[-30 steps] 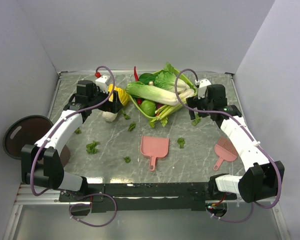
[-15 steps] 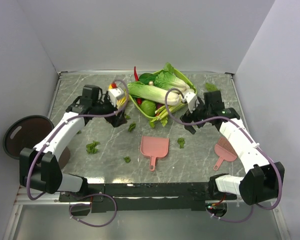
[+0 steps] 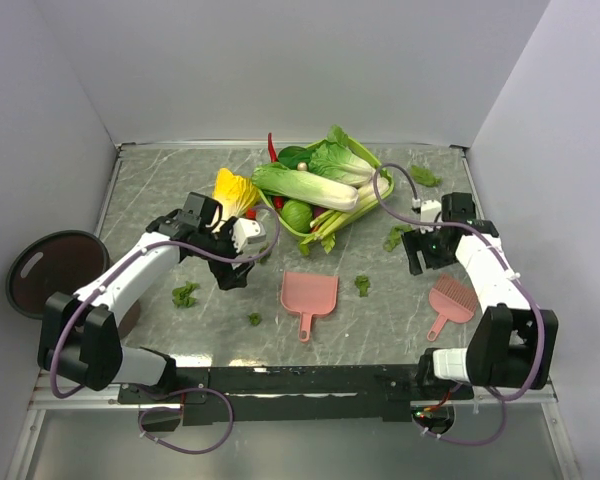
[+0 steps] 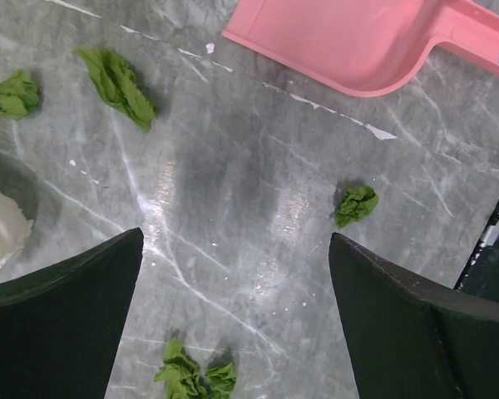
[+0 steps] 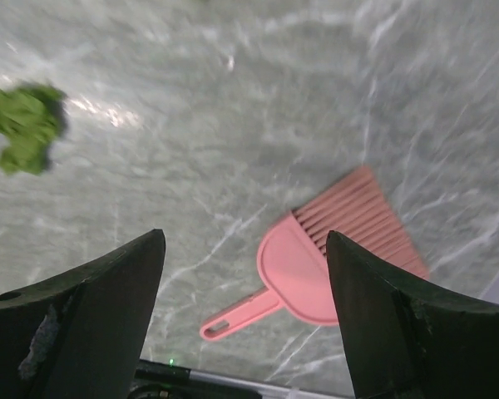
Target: Sweep away the paper scraps from the table
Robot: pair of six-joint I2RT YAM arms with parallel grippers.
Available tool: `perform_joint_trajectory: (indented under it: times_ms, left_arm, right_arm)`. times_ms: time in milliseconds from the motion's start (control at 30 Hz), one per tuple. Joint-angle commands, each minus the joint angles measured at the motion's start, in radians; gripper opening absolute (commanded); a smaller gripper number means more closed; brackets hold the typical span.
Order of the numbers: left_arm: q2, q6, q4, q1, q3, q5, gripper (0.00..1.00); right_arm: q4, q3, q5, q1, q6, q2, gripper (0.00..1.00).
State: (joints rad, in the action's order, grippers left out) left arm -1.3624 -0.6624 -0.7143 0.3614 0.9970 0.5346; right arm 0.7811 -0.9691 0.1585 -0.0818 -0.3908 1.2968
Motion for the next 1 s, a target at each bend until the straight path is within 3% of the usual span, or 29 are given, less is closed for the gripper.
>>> perform_joint_trajectory:
  times_ms: [0,133,267,733,800,900,967]
  left_arm:
    - [0.045,-0.029,0.030,0.005,-0.001,-0.007,0.97]
    - [0.045,0.024,0.055,0.005,0.009,-0.030,0.98]
    - [0.037,0.053,0.068,0.005,0.028,-0.018,0.98]
    - [0.008,0.046,0.033,0.005,0.071,-0.028,0.99]
    - [0.006,0.049,0.030,0.005,0.072,-0.024,0.99]
    - [0.000,0.063,0.030,0.005,0.084,-0.007,0.99]
    - [-0.006,0.078,0.032,0.005,0.101,-0.001,0.99]
  right_arm:
    - [-0.002,0.026,-0.063,-0.058,0.003,0.073,0.84]
    - [0.038,-0.031,-0.007,-0.168,0.062,0.180,0.71]
    - [0.038,-0.071,0.006,-0.229,0.070,0.271,0.70]
    - [0.020,-0.132,0.019,-0.262,0.101,0.461,0.56]
    - [0.018,-0.134,0.030,-0.262,0.104,0.487,0.50]
    - [0.039,-0.141,0.065,-0.262,0.110,0.516,0.22]
    - [0.049,-0.140,0.090,-0.262,0.113,0.501,0.11]
